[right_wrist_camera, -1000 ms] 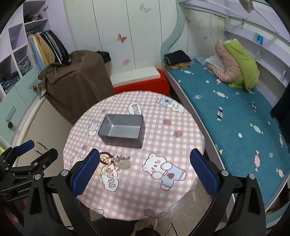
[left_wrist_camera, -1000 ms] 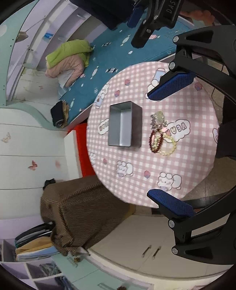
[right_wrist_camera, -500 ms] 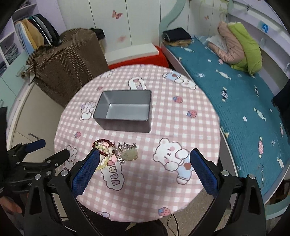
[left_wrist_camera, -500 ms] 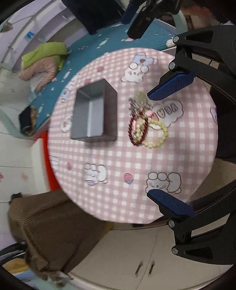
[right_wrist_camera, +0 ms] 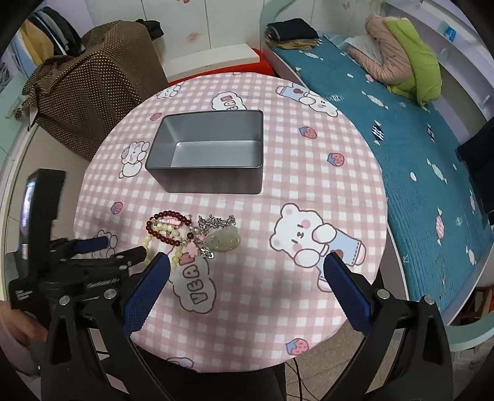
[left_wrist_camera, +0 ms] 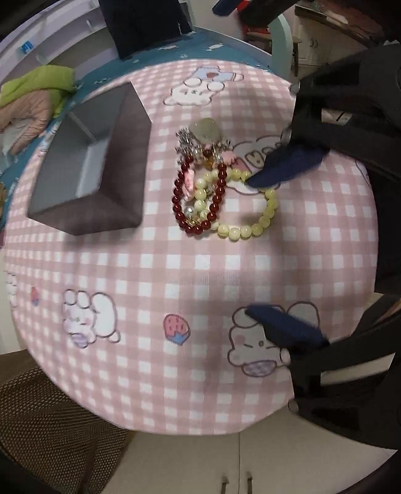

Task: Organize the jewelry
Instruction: 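Move both grippers down toward the jewelry pile beside the grey tray, then grasp the pale yellow bead bracelet with the left gripper while the right grasps the red bead bracelet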

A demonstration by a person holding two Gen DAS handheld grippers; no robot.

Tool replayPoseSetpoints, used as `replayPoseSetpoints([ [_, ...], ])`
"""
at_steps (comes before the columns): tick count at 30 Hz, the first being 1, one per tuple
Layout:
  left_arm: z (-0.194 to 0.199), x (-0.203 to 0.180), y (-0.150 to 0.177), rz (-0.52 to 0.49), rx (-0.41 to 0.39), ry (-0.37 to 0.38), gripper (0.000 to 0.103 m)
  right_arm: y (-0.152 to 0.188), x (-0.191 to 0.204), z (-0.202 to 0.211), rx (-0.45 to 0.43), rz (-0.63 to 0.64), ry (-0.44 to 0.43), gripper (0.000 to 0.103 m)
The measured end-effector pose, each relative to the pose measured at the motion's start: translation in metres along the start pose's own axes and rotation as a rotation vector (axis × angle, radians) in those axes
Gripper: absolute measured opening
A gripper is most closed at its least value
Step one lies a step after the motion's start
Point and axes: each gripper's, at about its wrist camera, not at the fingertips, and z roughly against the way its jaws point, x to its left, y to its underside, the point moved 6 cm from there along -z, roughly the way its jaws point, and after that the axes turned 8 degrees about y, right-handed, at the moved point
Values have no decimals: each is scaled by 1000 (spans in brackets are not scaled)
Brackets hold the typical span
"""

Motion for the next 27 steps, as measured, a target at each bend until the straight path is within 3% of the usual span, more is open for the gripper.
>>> replayPoseSetpoints([
  [5,-13,6,-5,44,31,-12,63,-4,2,-2,-6,24,10,95],
  [11,-18,-1,-13,52,48,-83,54,-12,8,-15,3,84,-21,95],
  [14,-21,-5,-15,51,61,-147,43,-17,11,-24,14,114,-52,95],
  [16,-20,-4,-16,61,63,-172,23,-21,14,-32,25,130,-86,93],
  [18,-18,0,-18,89,69,-193,13,-25,18,-40,38,145,-111,87],
  [23,-7,16,-21,229,71,-115,9,-30,34,-61,78,203,-185,75],
  [27,7,18,-17,264,39,-91,9,-30,51,-72,108,245,-276,63],
])
